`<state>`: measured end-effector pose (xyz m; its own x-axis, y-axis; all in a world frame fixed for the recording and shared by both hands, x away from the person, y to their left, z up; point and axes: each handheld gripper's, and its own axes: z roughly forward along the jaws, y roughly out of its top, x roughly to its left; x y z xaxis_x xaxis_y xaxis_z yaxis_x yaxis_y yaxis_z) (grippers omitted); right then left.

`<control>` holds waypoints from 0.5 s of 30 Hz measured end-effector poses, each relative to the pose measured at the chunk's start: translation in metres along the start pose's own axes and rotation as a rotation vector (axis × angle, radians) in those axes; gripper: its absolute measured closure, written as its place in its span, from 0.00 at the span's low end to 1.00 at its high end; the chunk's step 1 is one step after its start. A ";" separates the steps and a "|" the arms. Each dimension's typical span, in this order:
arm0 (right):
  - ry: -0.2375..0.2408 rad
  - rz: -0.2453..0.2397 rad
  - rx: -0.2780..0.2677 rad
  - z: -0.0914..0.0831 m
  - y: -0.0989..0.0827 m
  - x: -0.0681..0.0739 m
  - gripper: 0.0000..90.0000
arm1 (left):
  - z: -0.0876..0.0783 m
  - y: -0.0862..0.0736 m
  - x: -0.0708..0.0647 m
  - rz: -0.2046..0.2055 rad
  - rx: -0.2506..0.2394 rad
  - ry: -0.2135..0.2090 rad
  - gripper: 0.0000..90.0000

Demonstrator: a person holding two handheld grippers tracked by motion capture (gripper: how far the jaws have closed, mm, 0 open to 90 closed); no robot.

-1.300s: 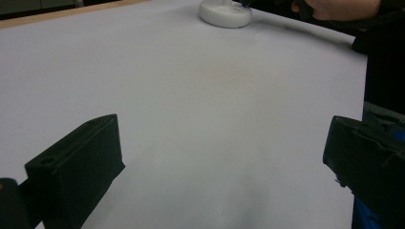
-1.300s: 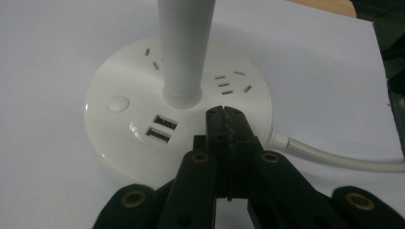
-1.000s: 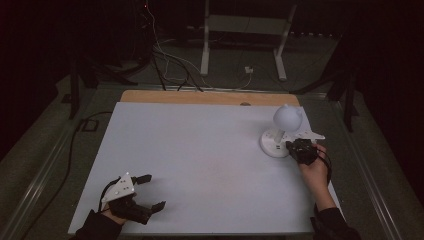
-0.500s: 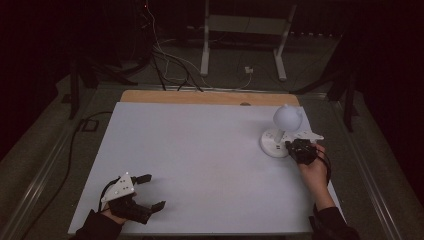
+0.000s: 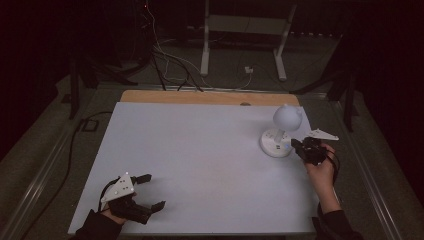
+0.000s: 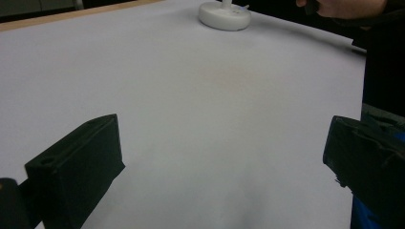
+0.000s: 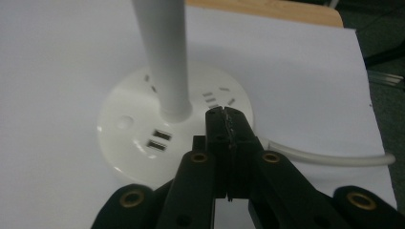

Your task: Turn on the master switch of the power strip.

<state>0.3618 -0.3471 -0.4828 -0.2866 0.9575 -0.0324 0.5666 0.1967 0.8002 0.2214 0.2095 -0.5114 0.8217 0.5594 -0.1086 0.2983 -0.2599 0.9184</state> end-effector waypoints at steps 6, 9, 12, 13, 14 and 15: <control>-0.004 -0.013 -0.013 -0.005 0.002 0.006 0.90 | 0.000 0.000 0.000 0.003 0.002 0.000 0.00; 0.016 0.000 -0.010 -0.007 0.003 0.008 0.76 | 0.000 0.000 0.000 0.002 0.001 0.001 0.00; 0.016 0.003 -0.007 -0.008 0.004 0.011 0.58 | 0.000 0.000 0.000 0.000 0.000 0.001 0.00; 0.019 0.005 -0.014 -0.009 0.004 0.012 0.50 | 0.000 0.000 0.000 0.000 0.001 0.000 0.00; 0.048 0.003 -0.017 -0.010 0.003 0.012 0.40 | 0.000 0.000 0.000 0.000 0.001 0.000 0.00; 0.085 -0.006 -0.014 -0.011 0.003 0.014 0.28 | -0.001 0.000 0.000 0.001 0.000 0.000 0.00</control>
<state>0.3511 -0.3356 -0.4744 -0.3544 0.9350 0.0134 0.5540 0.1984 0.8085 0.2210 0.2098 -0.5112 0.8221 0.5591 -0.1078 0.2977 -0.2606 0.9184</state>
